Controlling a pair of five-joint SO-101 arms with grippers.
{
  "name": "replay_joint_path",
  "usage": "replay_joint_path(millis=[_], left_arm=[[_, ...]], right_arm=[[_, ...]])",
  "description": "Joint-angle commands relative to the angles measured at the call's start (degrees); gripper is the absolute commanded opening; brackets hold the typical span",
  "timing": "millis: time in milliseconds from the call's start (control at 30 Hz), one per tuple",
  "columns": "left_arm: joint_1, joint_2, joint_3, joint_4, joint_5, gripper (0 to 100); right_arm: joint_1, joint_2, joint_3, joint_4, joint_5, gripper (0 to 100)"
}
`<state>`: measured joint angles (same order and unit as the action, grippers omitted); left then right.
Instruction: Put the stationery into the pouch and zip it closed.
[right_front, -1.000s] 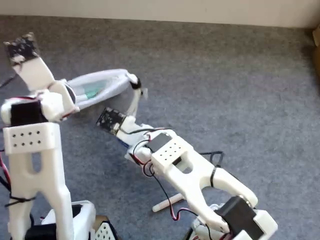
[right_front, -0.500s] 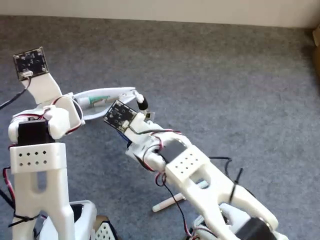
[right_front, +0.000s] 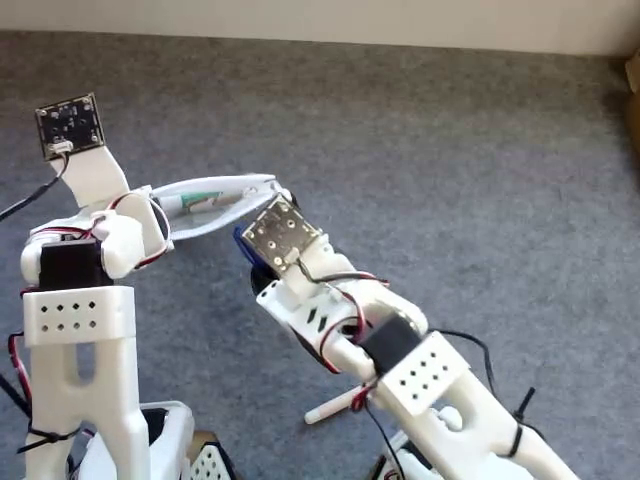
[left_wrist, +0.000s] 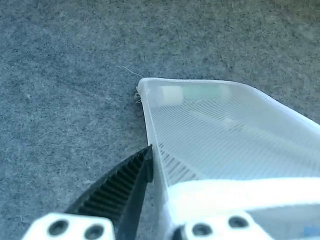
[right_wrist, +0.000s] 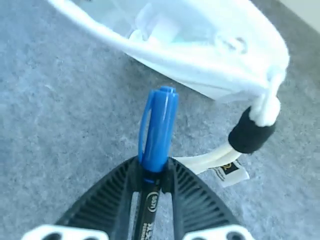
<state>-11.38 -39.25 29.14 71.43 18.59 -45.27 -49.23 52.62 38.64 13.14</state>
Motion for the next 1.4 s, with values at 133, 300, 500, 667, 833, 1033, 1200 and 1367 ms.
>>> replay_joint_path(millis=[133, 300, 500, 667, 833, 1033, 1200, 1367], left_arm=[[1.4, -1.5, -0.2, -1.1, -0.4, 3], [1.4, -1.5, -0.2, -1.1, -0.4, 3], [1.4, -1.5, -0.2, -1.1, -1.3, 3], [1.4, -1.5, -0.2, -1.2, -1.8, 3], [1.4, -1.5, -0.2, -1.2, -1.8, 3], [1.4, -1.5, -0.2, -1.2, -1.8, 3], [1.4, -1.5, -0.2, -1.2, -1.9, 3], [1.3, -1.5, -0.2, -1.2, -1.9, 3]], right_arm=[[-2.0, -9.5, 1.1, 0.0, -0.6, 0.4], [-2.1, -14.5, 3.4, -4.0, -0.6, 0.4], [-2.1, -22.2, 12.3, -17.6, -0.6, 0.4], [-2.1, -29.2, 20.4, -28.6, -0.6, 0.4], [-2.1, -34.6, 24.2, -34.7, -0.6, 0.4], [-2.1, -38.1, 25.7, -40.7, -0.6, 0.4], [-2.1, -40.1, 30.5, -50.0, -0.6, 0.4], [-2.1, -40.4, 33.9, -58.3, -0.6, 0.4]])
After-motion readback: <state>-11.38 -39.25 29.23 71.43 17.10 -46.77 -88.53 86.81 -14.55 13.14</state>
